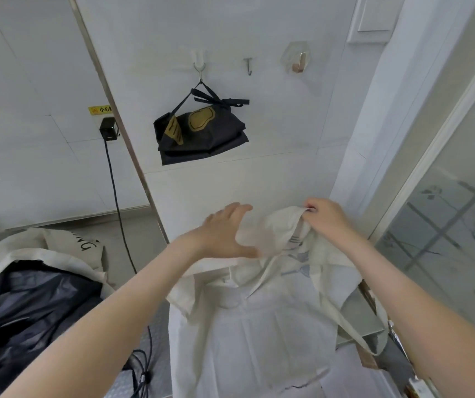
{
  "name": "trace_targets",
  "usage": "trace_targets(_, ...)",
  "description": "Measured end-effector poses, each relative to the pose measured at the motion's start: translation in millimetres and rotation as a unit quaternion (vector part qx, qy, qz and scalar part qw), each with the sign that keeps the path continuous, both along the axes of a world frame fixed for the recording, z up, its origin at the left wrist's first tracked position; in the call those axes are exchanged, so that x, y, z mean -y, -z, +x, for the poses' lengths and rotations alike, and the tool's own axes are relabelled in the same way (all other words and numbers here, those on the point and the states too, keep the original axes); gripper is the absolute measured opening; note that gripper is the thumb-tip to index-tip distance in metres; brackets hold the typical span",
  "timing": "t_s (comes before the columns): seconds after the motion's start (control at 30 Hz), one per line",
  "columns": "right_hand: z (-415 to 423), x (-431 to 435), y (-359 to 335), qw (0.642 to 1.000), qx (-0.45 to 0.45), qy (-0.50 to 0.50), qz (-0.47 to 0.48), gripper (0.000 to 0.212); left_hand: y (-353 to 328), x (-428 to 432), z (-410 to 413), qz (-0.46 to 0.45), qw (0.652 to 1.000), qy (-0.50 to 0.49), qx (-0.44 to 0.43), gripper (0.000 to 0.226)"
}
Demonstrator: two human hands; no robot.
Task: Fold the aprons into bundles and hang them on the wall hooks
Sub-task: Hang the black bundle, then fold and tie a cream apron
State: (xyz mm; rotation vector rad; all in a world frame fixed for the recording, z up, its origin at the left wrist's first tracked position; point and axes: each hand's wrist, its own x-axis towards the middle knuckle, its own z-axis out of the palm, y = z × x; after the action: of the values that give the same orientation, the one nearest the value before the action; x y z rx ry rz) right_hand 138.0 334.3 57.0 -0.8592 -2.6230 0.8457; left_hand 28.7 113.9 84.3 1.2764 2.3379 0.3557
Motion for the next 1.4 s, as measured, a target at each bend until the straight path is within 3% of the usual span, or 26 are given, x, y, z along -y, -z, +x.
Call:
trace_targets(0.07, -8, 14, -10, 0.999, -0.029, -0.037, -0.005, 0.012, -2, -32, 23, 0.071, 0.997, -0.012, -0.019, 0.089)
trace_targets(0.13, -11, 24, -15, 0.997, -0.053, -0.053, -0.018, 0.009, 0, -55, 31, 0.095, 0.990, -0.029, -0.100, 0.053)
trace_targets(0.2, -9, 25, -11, 0.997, -0.058, -0.041, -0.007, 0.020, 6, -68, 30, 0.127, 0.981, -0.059, -0.136, 0.022)
trace_targets(0.33, 14, 5, 9, 0.998, 0.009, 0.039, 0.050, 0.013, -2, -69, 28, 0.149, 0.980, -0.065, -0.117, 0.023)
trace_targets(0.53, 66, -12, 25, 0.983, 0.065, 0.162, -0.050, 0.024, -23, -41, 44, 0.156, 0.977, -0.141, -0.043, 0.023)
trace_targets(0.7, 112, -10, 18, 0.975, 0.069, 0.176, -0.120, 0.030, -33, -7, 89, 0.108, 0.981, -0.154, 0.056, 0.020)
trace_targets(0.77, 130, -4, 11, 0.971, 0.021, 0.152, -0.184, 0.018, -41, 10, 113, 0.030, 0.980, -0.099, 0.172, 0.014)
trace_targets(0.83, 149, 7, -3, 0.962, -0.061, 0.086, -0.253, 0.037, -51, 25, 144, -0.051, 0.944, -0.059, 0.321, 0.027)
trace_targets(0.9, 162, 20, -21, 0.954, -0.112, -0.020, -0.276, 0.053, -55, 32, 164, -0.050, 0.920, -0.054, 0.385, 0.040)
trace_targets(0.97, 170, 32, -43, 0.939, -0.144, -0.120, -0.288, 0.052, -53, 29, 174, 0.041, 0.936, -0.101, 0.335, 0.037)
trace_targets(1.07, 186, 48, -84, 0.908, -0.179, -0.232, -0.298, 0.043, -56, 22, 169, 0.188, 0.956, -0.169, 0.149, 0.043)
trace_targets(1.17, 200, 60, -117, 0.896, -0.185, -0.305, -0.265, 0.039, -72, 16, 164, 0.152, 0.979, -0.130, 0.032, 0.069)
trace_targets(1.23, 205, 64, -130, 0.888, -0.175, -0.324, -0.274, 0.036, -81, 15, 170, 0.127, 0.981, -0.117, 0.088, 0.074)
trace_targets(1.4, 211, 69, -142, 0.896, -0.153, -0.323, -0.265, 0.028, -74, 16, 188, 0.172, 0.954, -0.037, 0.243, 0.025)
